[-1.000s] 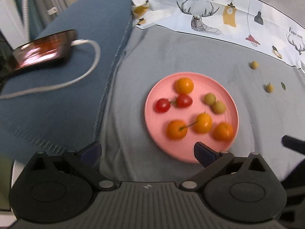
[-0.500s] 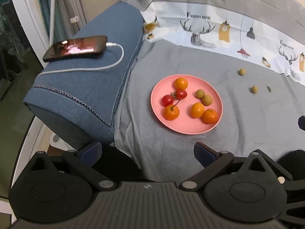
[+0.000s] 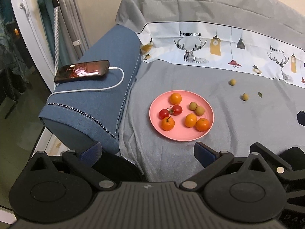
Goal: Organize fruits
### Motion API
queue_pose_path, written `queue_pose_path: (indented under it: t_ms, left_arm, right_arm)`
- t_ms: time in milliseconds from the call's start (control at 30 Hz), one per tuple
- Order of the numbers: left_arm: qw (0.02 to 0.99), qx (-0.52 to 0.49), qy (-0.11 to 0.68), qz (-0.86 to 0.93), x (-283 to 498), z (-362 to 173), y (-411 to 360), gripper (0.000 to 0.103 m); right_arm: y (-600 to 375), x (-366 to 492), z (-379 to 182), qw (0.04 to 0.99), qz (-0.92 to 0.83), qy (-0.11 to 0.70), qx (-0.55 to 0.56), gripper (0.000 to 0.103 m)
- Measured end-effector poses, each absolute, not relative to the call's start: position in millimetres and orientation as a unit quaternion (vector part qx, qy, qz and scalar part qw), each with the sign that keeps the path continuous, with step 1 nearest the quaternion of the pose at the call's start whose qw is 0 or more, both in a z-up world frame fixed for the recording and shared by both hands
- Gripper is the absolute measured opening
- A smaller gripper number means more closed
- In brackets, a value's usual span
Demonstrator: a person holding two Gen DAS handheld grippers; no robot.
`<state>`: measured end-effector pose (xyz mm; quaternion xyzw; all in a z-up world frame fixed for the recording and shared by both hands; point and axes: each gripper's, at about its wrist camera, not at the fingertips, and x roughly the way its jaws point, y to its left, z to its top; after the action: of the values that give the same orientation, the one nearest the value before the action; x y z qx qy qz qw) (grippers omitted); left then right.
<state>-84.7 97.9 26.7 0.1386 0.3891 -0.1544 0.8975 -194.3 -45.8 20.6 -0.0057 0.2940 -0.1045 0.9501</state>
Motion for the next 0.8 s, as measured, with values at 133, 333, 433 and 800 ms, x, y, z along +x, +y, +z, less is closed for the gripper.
queue_pose_path:
  t_ms: [133, 333, 433, 800]
  left_arm:
    - [0.9, 0.136, 0.386, -0.152, -87.8, 30.2, 100.3, 0.103]
    - [0.902, 0.136, 0.381, -0.153, -91.8, 33.3, 102.9, 0.103]
    - [0.901, 0.136, 0.381, -0.154, -91.9, 33.4, 103.3, 0.103]
    - [0.9, 0.134, 0.385, -0.153, -89.3, 31.1, 104.6, 0.103]
  right_arm:
    - [-45.0, -199.7, 23.8, 0.952, -0.105, 0.287, -0.005, 0.102]
    - [-44.1, -203.9, 24.9, 0.953, -0.105, 0.284, -0.003, 0.102]
    - [-43.9, -205.1, 25.3, 0.953, -0.106, 0.284, -0.002, 0.102]
    - [-44.0, -203.3, 23.3, 0.951, -0.106, 0.292, 0.0, 0.102]
